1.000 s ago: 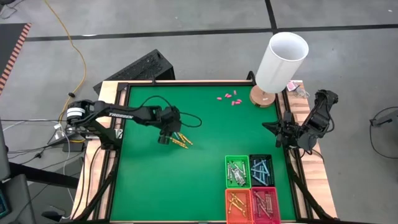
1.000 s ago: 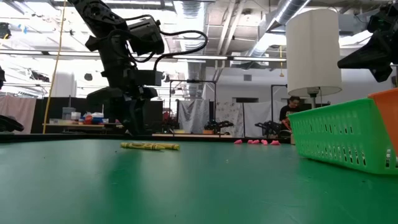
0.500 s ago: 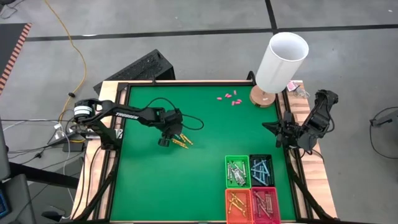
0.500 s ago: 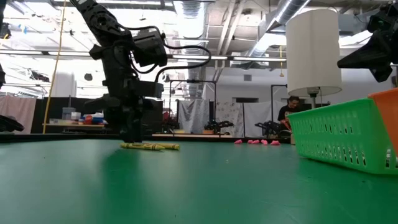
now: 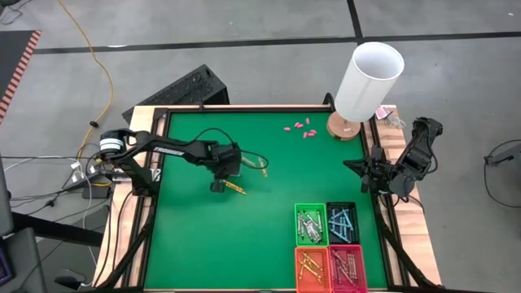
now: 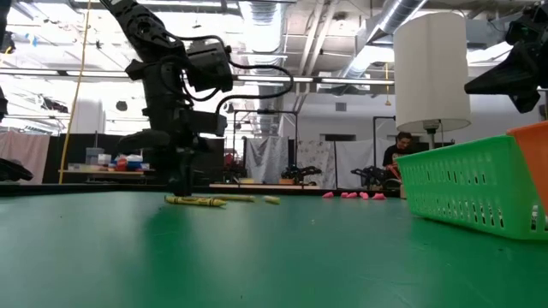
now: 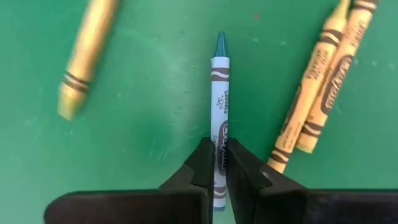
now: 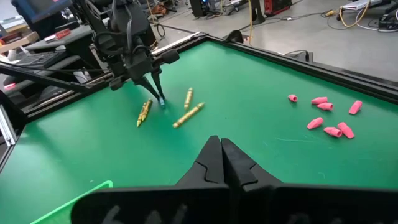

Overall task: Sort crayons
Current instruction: Put the blue crayon into the black bin

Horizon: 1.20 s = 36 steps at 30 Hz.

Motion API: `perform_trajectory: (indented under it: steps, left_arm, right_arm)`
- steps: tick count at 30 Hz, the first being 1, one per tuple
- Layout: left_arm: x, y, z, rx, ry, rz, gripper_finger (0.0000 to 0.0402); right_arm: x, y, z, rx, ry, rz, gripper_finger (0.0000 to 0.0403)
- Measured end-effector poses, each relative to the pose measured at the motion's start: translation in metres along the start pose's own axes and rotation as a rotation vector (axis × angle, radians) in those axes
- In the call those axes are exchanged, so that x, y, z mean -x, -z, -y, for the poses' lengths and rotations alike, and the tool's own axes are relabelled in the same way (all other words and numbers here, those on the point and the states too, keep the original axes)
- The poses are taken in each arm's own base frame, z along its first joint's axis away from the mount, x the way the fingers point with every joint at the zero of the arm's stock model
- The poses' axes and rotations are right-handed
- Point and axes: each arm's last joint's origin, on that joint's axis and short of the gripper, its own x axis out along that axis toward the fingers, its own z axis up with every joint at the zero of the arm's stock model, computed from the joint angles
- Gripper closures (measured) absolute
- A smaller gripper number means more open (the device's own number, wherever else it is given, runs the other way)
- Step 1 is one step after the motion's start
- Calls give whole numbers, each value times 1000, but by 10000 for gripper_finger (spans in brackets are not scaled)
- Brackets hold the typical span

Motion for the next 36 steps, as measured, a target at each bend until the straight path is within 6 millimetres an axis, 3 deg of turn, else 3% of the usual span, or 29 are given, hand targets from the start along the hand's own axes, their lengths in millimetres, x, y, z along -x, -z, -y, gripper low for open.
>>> perform_trajectory:
  steps: [6, 11, 15, 21, 23, 26, 36]
  left_arm:
    - [12, -19, -6, 130, -28, 9, 398]
    - [33, -50, 2, 213, -76, 93, 399]
    - [60, -89, 12, 241, -96, 302, 399]
    - [88, -143, 48, 169, -66, 815, 399]
    - [89, -156, 58, 150, -68, 947, 399]
    - [73, -170, 72, 150, -62, 1039, 399]
    - [5, -245, 112, 130, 3, 1161, 399]
  right_arm:
    - [0, 0, 0, 0, -1, -1, 403]
    - [0, 0, 0, 3, 0, -1, 403]
    - [0, 0, 0, 3, 0, -1, 403]
    - [0, 0, 0, 3, 5, 6, 403]
    - [0, 0, 0, 1, 5, 8, 403]
    - [0, 0, 0, -4, 3, 9, 403]
    - [0, 0, 0, -12, -3, -3, 403]
